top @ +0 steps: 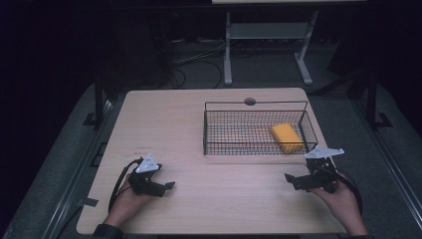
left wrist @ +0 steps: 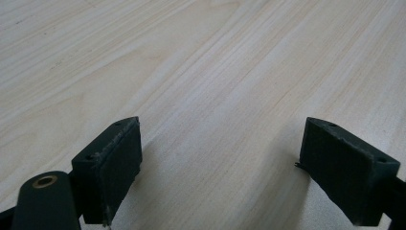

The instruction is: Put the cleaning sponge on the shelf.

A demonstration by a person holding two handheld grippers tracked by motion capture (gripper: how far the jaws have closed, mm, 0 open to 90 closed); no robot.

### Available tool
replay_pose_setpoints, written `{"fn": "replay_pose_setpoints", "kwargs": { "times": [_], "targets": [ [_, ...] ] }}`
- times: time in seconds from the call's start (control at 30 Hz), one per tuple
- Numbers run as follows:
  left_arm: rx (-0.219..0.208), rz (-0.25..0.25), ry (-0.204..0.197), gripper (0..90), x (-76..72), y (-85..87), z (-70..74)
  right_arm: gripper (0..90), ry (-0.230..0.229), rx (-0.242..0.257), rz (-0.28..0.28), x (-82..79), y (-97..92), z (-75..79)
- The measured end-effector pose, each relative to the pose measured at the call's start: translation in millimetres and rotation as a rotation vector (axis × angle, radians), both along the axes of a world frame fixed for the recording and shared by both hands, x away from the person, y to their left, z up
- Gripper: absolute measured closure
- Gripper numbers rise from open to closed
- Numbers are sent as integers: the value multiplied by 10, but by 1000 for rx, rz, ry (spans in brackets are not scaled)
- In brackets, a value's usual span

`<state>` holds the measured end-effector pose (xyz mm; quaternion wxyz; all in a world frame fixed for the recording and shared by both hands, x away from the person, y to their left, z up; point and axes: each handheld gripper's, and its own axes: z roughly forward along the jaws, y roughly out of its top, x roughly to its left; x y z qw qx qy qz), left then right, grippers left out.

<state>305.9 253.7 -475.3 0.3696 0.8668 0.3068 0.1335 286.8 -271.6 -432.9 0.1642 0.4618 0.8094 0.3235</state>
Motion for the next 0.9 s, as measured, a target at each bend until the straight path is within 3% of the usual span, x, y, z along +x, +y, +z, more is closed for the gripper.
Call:
{"fn": "replay_pose_setpoints", "kwargs": {
  "times": [0.23, 0.63, 0.9],
  "targets": [
    [0, 0, 0, 138, 0, 0, 0, 22, -28, -3, -7, -87, -55, -172],
    [1, 0, 0, 138, 0, 1, 0, 19, -3, -36, -21, -108, -94, -444],
    [3, 3, -1, 134, 0, -1, 0, 12, -33, 15, -18, -118, -119, -506]
  ]
}}
